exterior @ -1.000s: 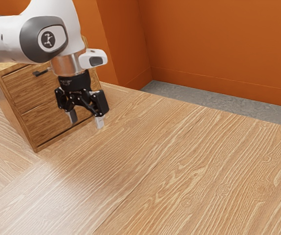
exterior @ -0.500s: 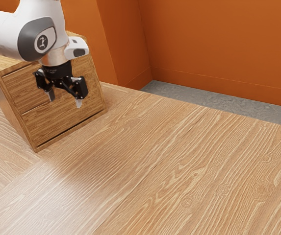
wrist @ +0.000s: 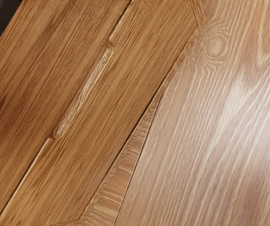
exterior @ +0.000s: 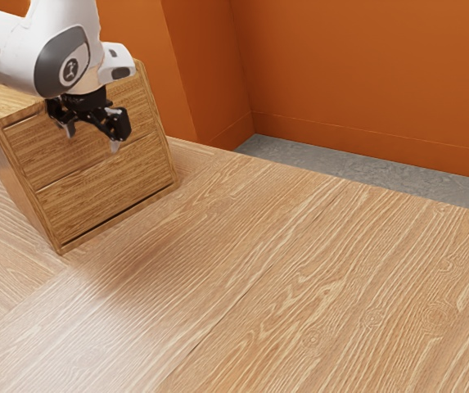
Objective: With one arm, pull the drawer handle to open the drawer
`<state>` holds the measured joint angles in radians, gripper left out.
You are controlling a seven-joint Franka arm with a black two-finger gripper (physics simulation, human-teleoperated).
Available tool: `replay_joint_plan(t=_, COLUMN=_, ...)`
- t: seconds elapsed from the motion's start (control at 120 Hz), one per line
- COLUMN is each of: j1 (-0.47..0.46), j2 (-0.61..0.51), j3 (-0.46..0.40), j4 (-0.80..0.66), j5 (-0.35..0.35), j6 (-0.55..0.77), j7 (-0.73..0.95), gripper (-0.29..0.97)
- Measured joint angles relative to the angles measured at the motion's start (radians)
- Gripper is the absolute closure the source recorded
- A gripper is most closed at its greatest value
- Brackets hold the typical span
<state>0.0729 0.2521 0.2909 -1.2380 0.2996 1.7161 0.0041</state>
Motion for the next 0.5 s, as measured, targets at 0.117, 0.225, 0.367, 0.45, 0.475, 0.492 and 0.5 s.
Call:
replay_joint_plan(t=0.117, j1=0.002, j2=0.001, j3=0.0, j4=0.001, j5=0.039, j6=0.016, j7=0.032, gripper=0.0)
replay_joint_plan(t=0.225, j1=-0.005, j2=0.004, j3=-0.019, j4=-0.002, j5=0.078, j6=0.032, j7=0.072, gripper=0.0)
replay_joint_plan(t=0.367, j1=-0.016, j2=0.016, j3=-0.035, j4=-0.017, j5=0.161, j6=0.074, j7=0.12, gripper=0.0)
replay_joint_plan(t=0.45, j1=-0.022, j2=0.017, j3=-0.036, j4=-0.017, j5=0.191, j6=0.092, j7=0.145, gripper=0.0)
replay_joint_plan(t=0.475, j1=-0.023, j2=0.018, j3=-0.036, j4=-0.017, j5=0.196, j6=0.096, j7=0.152, gripper=0.0)
replay_joint_plan(t=0.492, j1=-0.024, j2=0.018, j3=-0.036, j4=-0.018, j5=0.199, j6=0.098, j7=0.156, gripper=0.0)
replay_joint_plan(t=0.5, j1=-0.024, j2=0.018, j3=-0.036, j4=-0.018, j5=0.201, j6=0.1, j7=0.158, gripper=0.0)
